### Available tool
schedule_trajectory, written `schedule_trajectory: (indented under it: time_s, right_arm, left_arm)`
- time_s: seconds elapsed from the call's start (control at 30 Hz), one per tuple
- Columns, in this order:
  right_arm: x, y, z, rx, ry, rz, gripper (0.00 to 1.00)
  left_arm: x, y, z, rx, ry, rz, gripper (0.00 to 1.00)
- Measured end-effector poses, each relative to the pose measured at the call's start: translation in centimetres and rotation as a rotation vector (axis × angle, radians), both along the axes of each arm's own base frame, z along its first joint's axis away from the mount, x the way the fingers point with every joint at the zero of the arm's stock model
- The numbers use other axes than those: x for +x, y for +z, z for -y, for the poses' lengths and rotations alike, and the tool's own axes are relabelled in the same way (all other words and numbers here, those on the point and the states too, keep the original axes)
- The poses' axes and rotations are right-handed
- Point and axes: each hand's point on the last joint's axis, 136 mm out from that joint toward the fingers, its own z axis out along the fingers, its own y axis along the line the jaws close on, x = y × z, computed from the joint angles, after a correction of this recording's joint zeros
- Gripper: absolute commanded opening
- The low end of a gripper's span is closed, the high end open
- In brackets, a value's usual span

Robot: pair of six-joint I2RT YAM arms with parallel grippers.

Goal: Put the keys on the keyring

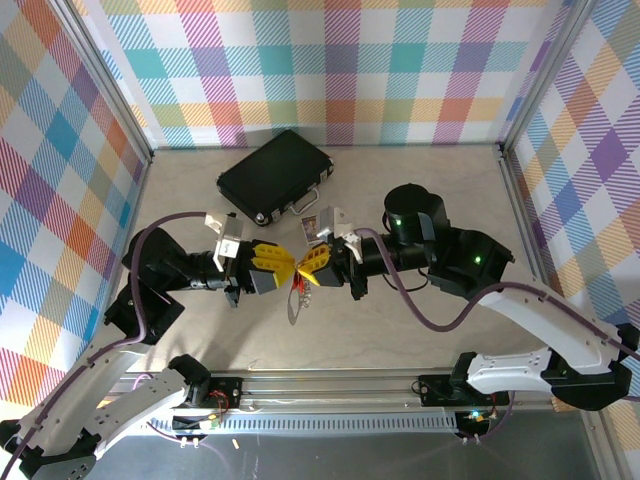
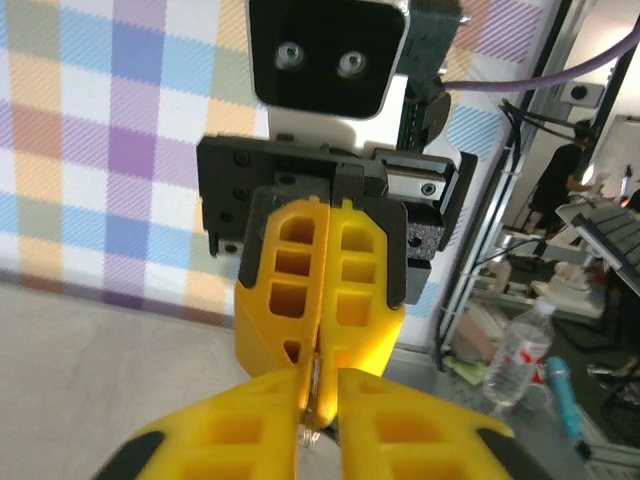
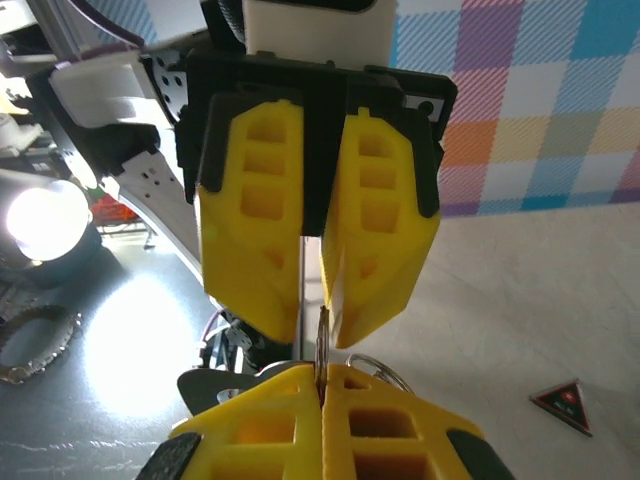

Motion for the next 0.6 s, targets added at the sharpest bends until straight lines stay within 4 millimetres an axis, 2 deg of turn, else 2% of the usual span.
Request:
schedule_trajectory:
  time_s: [0.3, 0.6]
  right_arm:
    - [0.9, 0.4, 1.0, -0.193, -0.01, 0.104, 0.0]
    - [0.8, -3.1, 1.2, -0.406, 0.038, 0.117, 0.0]
  left_arm:
    - [0.8, -0.8, -0.2, 0.17, 0.054, 0.006, 0.32]
    - [1.4, -2.3, 0.3, 0.252, 0.037, -0.03, 0.29]
